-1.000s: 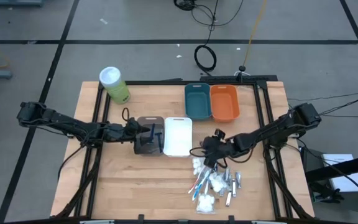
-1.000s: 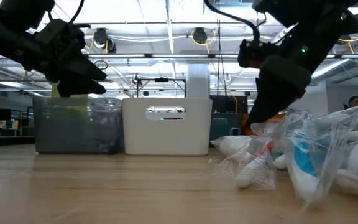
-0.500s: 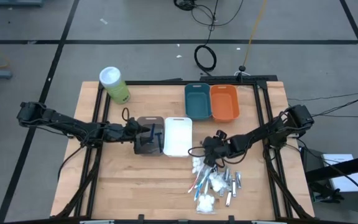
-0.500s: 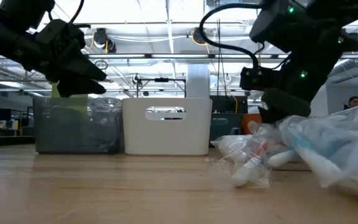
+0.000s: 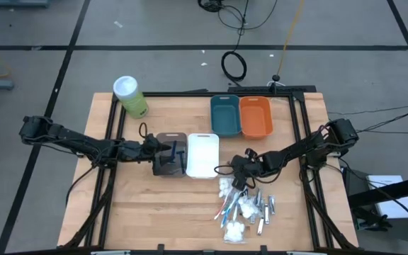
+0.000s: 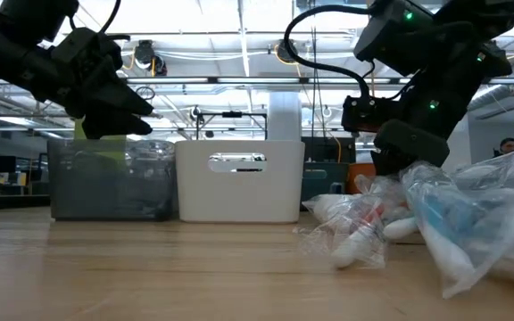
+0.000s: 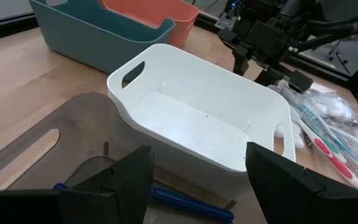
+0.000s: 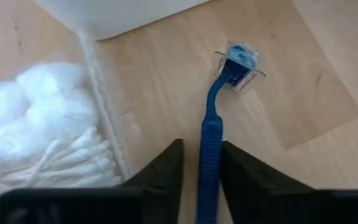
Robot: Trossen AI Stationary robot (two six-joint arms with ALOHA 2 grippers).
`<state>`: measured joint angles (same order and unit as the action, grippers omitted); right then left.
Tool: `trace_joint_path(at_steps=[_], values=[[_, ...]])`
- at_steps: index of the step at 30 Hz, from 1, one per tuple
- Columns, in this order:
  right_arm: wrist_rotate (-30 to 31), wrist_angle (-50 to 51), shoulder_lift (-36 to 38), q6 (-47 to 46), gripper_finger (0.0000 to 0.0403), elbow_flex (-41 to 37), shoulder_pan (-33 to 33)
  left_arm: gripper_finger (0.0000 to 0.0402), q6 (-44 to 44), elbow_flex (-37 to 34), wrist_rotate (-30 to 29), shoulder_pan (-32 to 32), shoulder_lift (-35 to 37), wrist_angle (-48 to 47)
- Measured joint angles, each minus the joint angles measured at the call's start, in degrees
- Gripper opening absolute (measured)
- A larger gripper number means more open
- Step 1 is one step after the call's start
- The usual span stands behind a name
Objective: Pick & Place Travel size toiletries
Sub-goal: Put the blue razor into the black bin
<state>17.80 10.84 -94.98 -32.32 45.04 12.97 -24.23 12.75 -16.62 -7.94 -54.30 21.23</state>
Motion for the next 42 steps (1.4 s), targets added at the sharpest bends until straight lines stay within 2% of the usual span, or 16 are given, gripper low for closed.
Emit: trace_joint_path(at_steps=[6, 12, 17, 22, 31, 36, 40, 42], values=[[-2.12, -0.08, 0.09, 1.32, 0.0028, 0.02, -0.89, 0.0250, 0.00, 0.00, -0.02, 0.00, -0.02, 0.00], [-1.57, 0.61, 1.83, 4.37, 0.0027, -0.13, -1.34, 0.0251, -0.08, 0.00, -0.03, 0.00, 0.00, 0.00], [-1.06, 0.90, 5.34, 6.34, 0.0038, -0.29, -2.29, 0.0251, -0.23, 0.00, -0.02, -0.02, 0.00, 0.00], [-0.71, 0.84, 9.69, 9.47, 0.0028, -0.28, -2.95, 0.0251, -0.23, 0.01, -0.02, 0.00, 0.00, 0.09], [6.53, 0.35, 17.68, 16.08, 0.0032, -0.13, -2.94, 0.0251, -0.20, 0.02, -0.02, 0.00, 0.00, 0.15], [9.26, -6.33, 20.03, 22.64, 0.0028, -0.11, -3.62, 0.0251, 0.35, 0.02, -0.03, -0.01, -0.02, 1.65], [8.99, -16.90, 19.97, 30.54, 0.0028, -0.18, -4.34, 0.0251, 4.40, 0.02, -0.04, -0.01, -0.02, 6.80], [6.71, -24.54, 19.82, 34.05, 0.0030, -1.30, -4.86, 0.0250, 6.92, 0.02, -0.07, -0.02, -0.02, 9.94]])
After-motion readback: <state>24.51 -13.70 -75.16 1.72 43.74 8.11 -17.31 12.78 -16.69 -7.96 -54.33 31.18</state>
